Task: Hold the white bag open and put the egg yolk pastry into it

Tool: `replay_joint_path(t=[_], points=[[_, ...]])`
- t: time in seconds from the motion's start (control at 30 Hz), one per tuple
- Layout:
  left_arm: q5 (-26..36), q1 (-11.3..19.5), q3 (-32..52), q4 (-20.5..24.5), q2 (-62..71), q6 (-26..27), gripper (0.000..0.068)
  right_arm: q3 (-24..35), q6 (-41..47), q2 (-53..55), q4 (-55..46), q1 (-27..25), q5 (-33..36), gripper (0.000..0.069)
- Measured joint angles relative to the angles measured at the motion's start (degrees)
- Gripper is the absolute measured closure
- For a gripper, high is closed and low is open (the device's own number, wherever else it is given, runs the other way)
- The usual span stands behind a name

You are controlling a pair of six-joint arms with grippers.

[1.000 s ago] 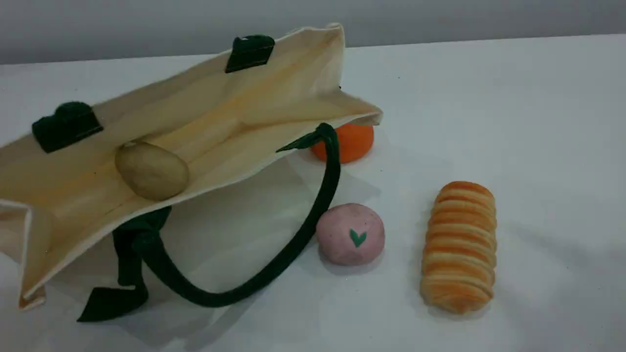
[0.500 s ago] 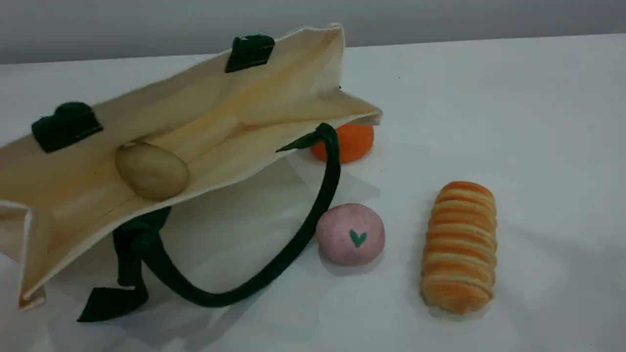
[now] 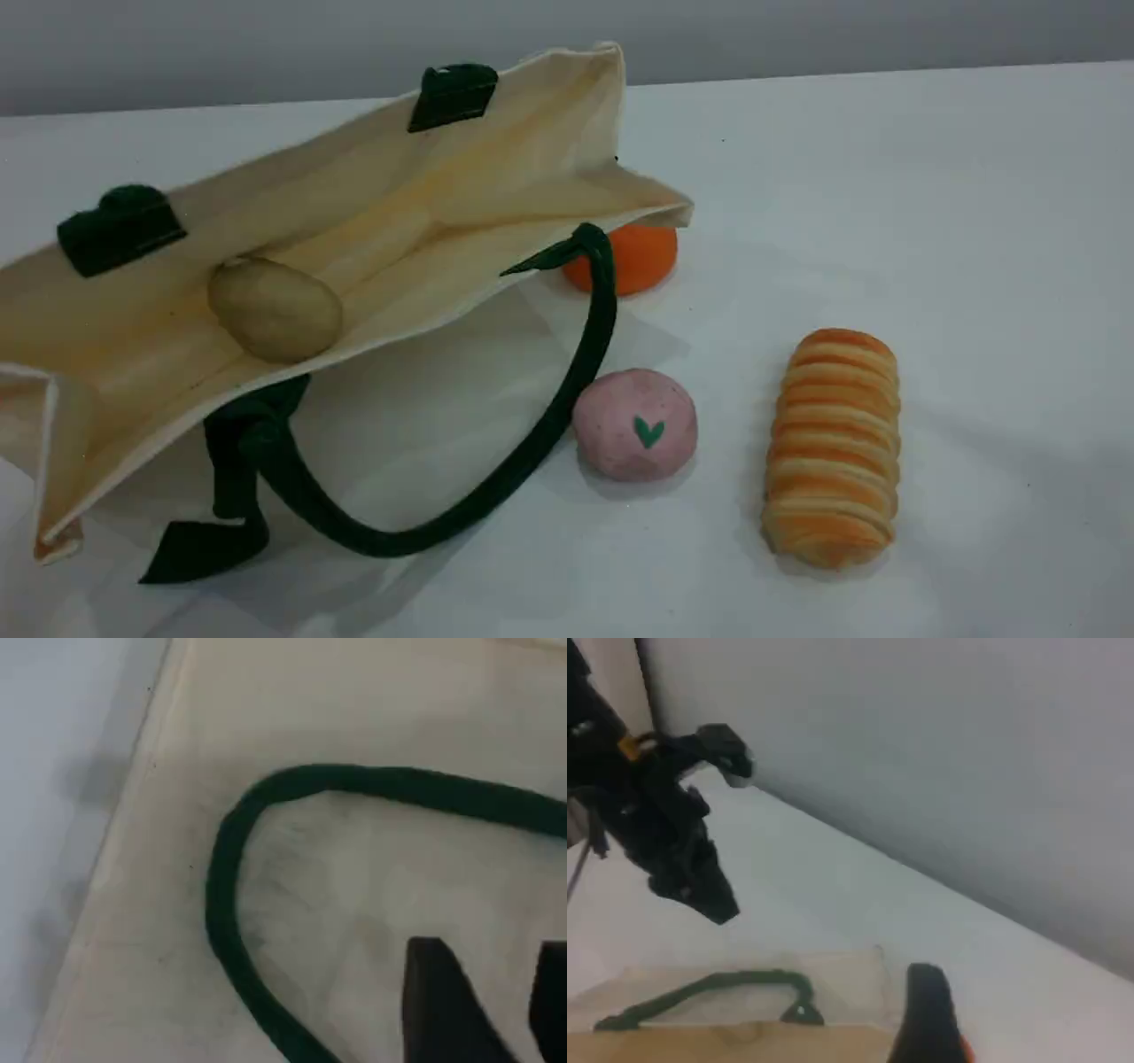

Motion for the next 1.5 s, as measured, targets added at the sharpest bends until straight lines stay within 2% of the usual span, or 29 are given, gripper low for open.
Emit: replay_joint_path(t=[0.1,0.27,0.37,0.57,0.83,1.07,1.23,1.33,1.5], points=[[-0.5,0.0,0.0,0.0,2.1,0.0,0.0372,0.0,0.0,0.0,0.0,0.0,0.4,0.0220],[-0.8,-1.2,0.0,-0.1,6.3,1.0,0.0364,0.0,0.0,0.0,0.0,0.0,0.4,0.0220],[-3.1,-3.4,0.0,-1.7,9.0,1.5,0.0364,0.0,0.0,0.0,0.0,0.0,0.5,0.0220],[-6.5,-8.4,0.0,-1.8,13.2,2.4,0.0364,0.0,0.0,0.0,0.0,0.0,1.2,0.0220],[-7.8,-11.9,0.0,-3.1,14.0,2.4,0.0364,0.0,0.0,0.0,0.0,0.0,1.5,0.0220],[-9.4,-16.2,0.0,-4.2,14.0,2.5,0.0364,0.0,0.0,0.0,0.0,0.0,1.5,0.0220],[-9.9,-16.7,0.0,-4.9,14.0,2.5,0.0364,0.0,0.0,0.0,0.0,0.0,1.5,0.0220],[-10.6,-16.8,0.0,-7.0,14.0,2.6,0.0363,0.0,0.0,0.0,0.0,0.0,1.6,0.0220],[-11.8,-19.4,0.0,-7.3,14.0,2.5,0.0363,0.0,0.0,0.0,0.0,0.0,1.8,0.0220]])
